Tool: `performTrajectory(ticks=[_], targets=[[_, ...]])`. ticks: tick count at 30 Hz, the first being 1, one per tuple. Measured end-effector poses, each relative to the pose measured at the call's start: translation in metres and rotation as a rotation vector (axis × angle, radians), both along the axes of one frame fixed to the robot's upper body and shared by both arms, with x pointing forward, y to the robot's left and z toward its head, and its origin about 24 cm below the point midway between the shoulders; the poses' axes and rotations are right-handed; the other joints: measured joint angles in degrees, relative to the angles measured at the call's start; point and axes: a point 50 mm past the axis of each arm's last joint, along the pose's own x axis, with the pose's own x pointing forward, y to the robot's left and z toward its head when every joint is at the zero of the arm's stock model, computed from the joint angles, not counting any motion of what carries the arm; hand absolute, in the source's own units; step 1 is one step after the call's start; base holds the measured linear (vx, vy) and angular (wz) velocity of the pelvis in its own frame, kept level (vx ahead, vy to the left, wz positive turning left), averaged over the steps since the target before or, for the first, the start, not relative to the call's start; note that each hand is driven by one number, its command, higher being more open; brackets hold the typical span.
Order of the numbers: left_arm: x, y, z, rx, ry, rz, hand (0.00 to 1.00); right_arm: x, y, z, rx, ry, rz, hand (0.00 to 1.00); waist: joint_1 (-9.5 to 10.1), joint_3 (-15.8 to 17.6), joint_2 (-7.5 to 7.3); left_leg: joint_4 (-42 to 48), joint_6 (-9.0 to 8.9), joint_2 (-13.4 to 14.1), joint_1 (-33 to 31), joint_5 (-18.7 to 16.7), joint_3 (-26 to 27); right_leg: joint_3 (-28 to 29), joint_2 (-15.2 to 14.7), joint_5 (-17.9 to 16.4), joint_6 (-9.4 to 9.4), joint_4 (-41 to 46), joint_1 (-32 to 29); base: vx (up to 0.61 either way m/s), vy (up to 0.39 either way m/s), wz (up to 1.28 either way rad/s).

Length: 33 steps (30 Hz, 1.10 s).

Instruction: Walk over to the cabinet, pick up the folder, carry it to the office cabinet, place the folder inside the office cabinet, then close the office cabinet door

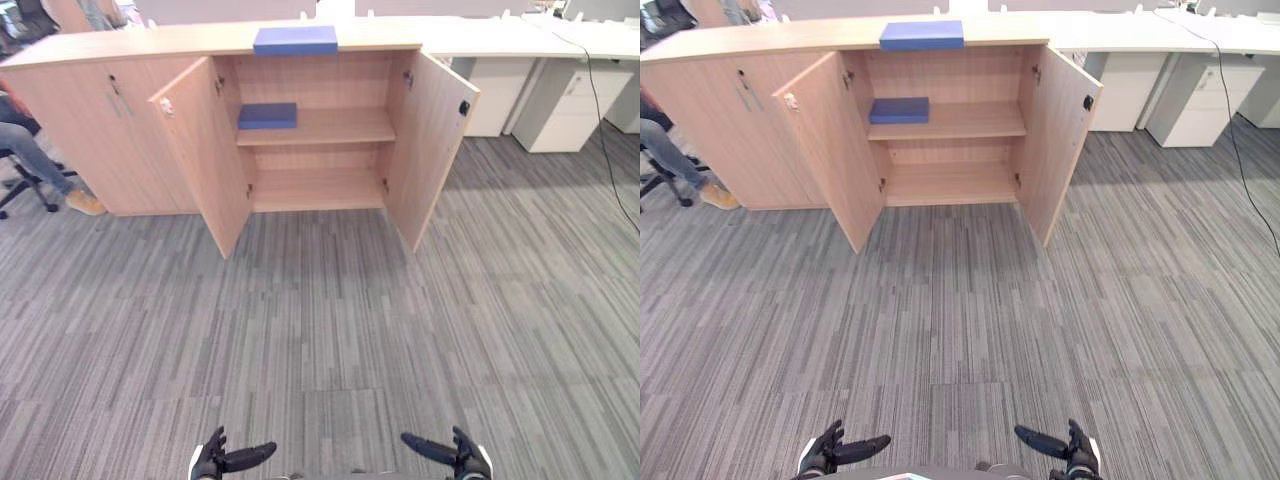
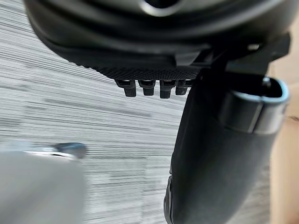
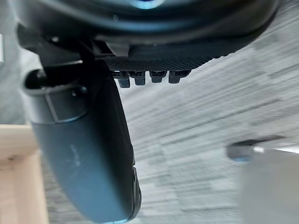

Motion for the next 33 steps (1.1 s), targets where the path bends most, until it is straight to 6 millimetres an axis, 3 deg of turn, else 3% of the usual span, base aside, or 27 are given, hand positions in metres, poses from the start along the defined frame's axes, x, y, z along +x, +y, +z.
performTrajectory(ticks=[8,14,16,17,19,20,21,22,25,27,28,30,31,32,33], targets=[[0.028,0.006,0.02,0.004,-0.172,0.036,1.0,0.03,-0.003,0.013,-0.044,-0.09,0.057,1.0,-0.37,1.99,0.1,-0.52,-0.65,-0.69,1.1,-1.05,3.15,2.56,-0.58,0.6,0.82,-2.37,0.76,0.08,0.054,-0.18],[0.034,0.007,0.027,-0.001,-0.221,0.052,1.0,0.045,-0.004,0.021,-0.066,-0.143,0.083,1.0,-0.31,3.49,0.65,5.5,-0.14,-0.09,-1.65,-5.7,4.34,3.72,-0.62,0.5,1.08,-2.75,0.43,0.05,0.044,-0.12],[0.041,0.006,0.032,0.0,-0.258,0.047,1.0,0.049,-0.005,0.025,-0.077,-0.163,0.092,1.0,-0.15,4.11,0.99,8.73,0.67,0.25,-4.01,-7.81,4.09,3.44,-0.69,-0.15,1.96,-2.22,-0.62,0.03,0.048,0.04],[0.043,0.004,0.035,-0.003,-0.273,0.046,1.0,0.051,-0.007,0.027,-0.086,-0.17,0.097,1.0,-0.04,4.35,1.33,10.39,0.97,0.38,-5.23,-9.02,3.97,3.35,-0.7,-1.33,2.39,-0.43,-1.85,0.04,0.069,0.06],[0.046,0.0,0.038,-0.013,-0.3,0.048,1.0,0.053,-0.012,0.03,-0.109,-0.177,0.111,1.0,-0.06,5.3,1.84,14.31,2.18,-0.28,-6.65,-12.93,3.67,2.8,-1.64,-7.75,4.02,11.66,-6.92,0.05,0.097,0.05],[0.047,0.0,0.038,-0.013,-0.301,0.048,1.0,0.054,-0.011,0.031,-0.11,-0.179,0.113,1.0,0.02,5.59,1.8,14.73,2.4,-0.67,-6.46,-13.52,3.64,2.58,-2.06,-9.1,4.65,16.31,-8.87,0.07,0.088,0.04],[0.048,0.0,0.039,-0.009,-0.303,0.046,1.0,0.057,-0.008,0.032,-0.113,-0.192,0.129,1.0,-0.17,6.53,1.85,15.22,3.03,-1.33,-5.72,-14.56,3.07,0.79,-3.11,-10.83,5.38,28.0,-14.21,0.13,0.077,0.13],[0.047,0.001,0.039,0.0,-0.3,0.044,1.0,0.059,-0.005,0.033,-0.109,-0.198,0.147,1.0,-0.78,7.61,1.61,15.28,3.65,-1.93,-4.34,-15.24,2.65,-1.62,-4.47,-12.11,4.31,35.49,-18.12,0.17,0.068,0.15],[0.048,0.001,0.039,0.0,-0.297,0.031,1.0,0.063,0.003,0.034,-0.103,-0.208,0.189,1.0,-1.57,9.01,2.03,14.26,3.96,-1.69,-1.04,-17.4,1.11,-5.39,-4.97,-13.46,3.61,34.78,-25.5,0.31,0.037,0.2],[0.059,-0.004,0.043,-0.008,-0.325,0.014,1.0,0.067,0.002,0.037,-0.111,-0.223,0.194,1.0,-2.27,10.58,3.1,11.67,3.74,-0.22,2.16,-17.73,-0.65,-7.45,-4.43,-10.94,3.29,27.89,-29.5,0.5,-0.06,0.62],[0.068,-0.008,0.045,-0.016,-0.347,0.006,1.0,0.071,0.002,0.039,-0.12,-0.232,0.199,1.0,-3.27,11.84,4.37,8.83,3.24,1.6,5.12,-17.54,-2.35,-9.58,-3.95,-6.38,3.26,20.51,-31.25,0.58,-0.096,0.76],[0.075,-0.009,0.048,-0.011,-0.361,-0.013,1.0,0.072,0.004,0.039,-0.122,-0.235,0.206,1.0,-4.44,12.14,4.36,6.85,0.63,2.95,7.94,-17.57,-4.03,-10.54,-3.89,1.03,2.93,12.55,-32.64,0.78,-0.175,0.78],[0.075,-0.01,0.047,-0.011,-0.354,-0.017,1.0,0.07,0.004,0.038,-0.123,-0.229,0.205,1.0,-5.13,12.05,4.36,7.56,-2.13,4.63,10.66,-18.93,-5.26,-10.68,-3.89,13.39,-0.56,12.66,-32.71,0.92,-0.227,0.48],[0.079,-0.014,0.046,-0.021,-0.359,-0.016,1.0,0.076,0.002,0.041,-0.131,-0.243,0.21,1.0,-4.57,12.68,5.75,8.93,-3.6,6.01,10.91,-18.63,-4.85,-11.54,-2.78,10.63,-1.29,16.72,-33.56,0.77,-0.2,0.27],[0.084,-0.016,0.047,-0.02,-0.361,-0.029,1.0,0.082,0.003,0.044,-0.132,-0.262,0.209,1.0,-4.62,12.91,5.8,12.86,-7.87,6.63,9.64,-16.07,-4.67,-11.82,-3.21,6.99,-2.4,20.99,-33.85,0.72,-0.232,0.06]])
